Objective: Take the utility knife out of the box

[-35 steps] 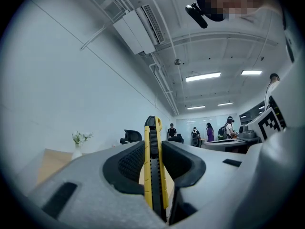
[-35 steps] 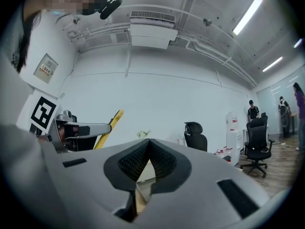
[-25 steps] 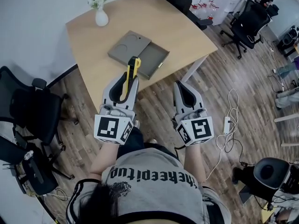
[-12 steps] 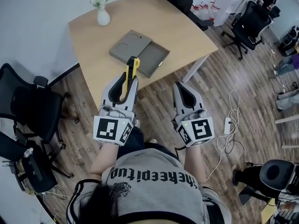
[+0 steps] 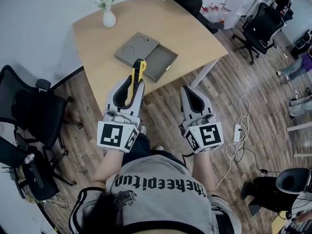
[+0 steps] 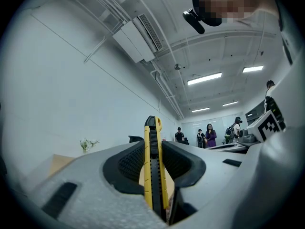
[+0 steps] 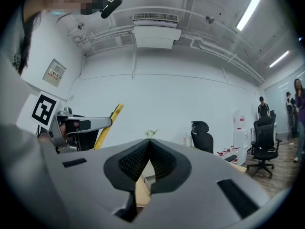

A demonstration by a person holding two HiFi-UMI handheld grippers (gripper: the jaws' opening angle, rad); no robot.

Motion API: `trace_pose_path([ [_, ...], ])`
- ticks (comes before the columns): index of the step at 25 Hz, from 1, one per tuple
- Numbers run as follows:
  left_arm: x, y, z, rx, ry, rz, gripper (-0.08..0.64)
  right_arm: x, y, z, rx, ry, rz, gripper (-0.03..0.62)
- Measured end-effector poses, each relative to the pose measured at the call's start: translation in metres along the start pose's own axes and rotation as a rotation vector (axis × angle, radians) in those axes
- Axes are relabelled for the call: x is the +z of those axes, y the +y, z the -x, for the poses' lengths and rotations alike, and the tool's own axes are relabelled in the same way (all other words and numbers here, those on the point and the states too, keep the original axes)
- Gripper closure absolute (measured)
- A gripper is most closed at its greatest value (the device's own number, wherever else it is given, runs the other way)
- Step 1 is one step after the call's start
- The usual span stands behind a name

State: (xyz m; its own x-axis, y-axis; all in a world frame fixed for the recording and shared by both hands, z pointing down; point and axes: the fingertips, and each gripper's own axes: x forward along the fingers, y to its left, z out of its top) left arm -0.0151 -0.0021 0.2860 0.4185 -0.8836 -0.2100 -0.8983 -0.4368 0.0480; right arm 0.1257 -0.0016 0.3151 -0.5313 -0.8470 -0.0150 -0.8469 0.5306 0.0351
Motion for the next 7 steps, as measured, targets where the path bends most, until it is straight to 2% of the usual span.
trace_pose_path([
  [7,0.0006,0.0013,-0.0024,0.0,-0.004,-0.002,0.436,-0.0012,0.0011,-0.0044,0.017,0.005,0.008,0.586],
])
